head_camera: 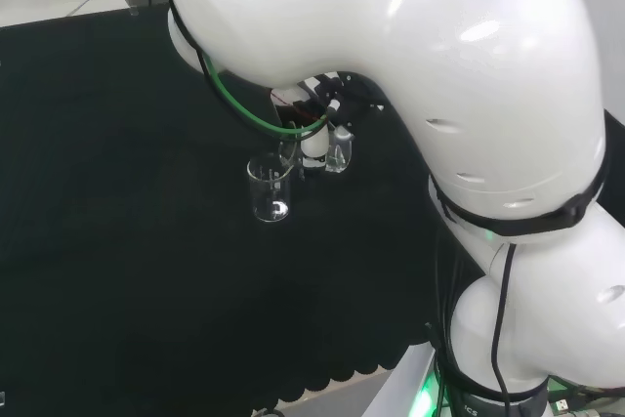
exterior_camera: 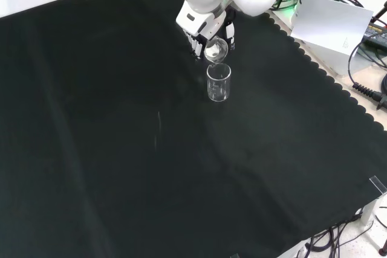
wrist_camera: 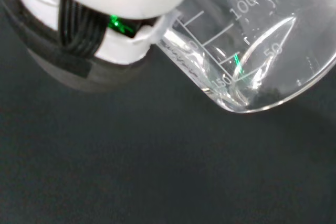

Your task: Pour the water from the handheld beaker into the one on the table.

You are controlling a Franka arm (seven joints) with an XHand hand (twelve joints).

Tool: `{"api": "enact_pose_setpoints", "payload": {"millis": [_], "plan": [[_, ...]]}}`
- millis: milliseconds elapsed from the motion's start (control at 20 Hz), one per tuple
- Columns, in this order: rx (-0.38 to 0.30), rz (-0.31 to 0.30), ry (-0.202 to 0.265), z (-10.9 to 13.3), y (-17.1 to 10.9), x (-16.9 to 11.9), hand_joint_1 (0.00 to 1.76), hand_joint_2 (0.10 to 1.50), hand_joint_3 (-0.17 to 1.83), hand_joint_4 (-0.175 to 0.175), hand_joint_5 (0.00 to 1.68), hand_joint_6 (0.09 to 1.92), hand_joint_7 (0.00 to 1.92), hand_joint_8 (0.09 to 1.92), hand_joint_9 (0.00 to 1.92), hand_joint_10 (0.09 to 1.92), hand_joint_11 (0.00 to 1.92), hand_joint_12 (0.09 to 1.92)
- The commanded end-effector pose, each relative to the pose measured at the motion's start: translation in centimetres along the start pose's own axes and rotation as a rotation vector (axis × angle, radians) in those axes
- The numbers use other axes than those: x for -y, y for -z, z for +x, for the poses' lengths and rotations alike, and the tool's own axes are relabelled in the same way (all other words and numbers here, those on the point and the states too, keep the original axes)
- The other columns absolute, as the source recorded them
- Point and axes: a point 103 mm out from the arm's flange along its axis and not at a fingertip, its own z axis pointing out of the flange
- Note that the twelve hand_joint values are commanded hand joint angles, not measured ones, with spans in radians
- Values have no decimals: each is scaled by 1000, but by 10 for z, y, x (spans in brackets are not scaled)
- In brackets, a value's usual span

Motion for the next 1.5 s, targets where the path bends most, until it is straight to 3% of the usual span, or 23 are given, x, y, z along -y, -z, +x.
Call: {"api": "enact_pose_setpoints", "payload": {"millis": [50, 500, 1500], "plan": [[14, -2, 10, 3, -2, -2, 1190, 689, 570, -58, 1324, 545, 1753, 187, 1861, 87, 1491, 602], [87, -20, 9, 8, 7, 4, 1190, 689, 571, -57, 1322, 549, 1752, 191, 1862, 87, 1491, 603], [215, 26, -16, 22, 27, 1, 1188, 690, 572, -54, 1317, 558, 1748, 200, 1863, 87, 1492, 606]]}}
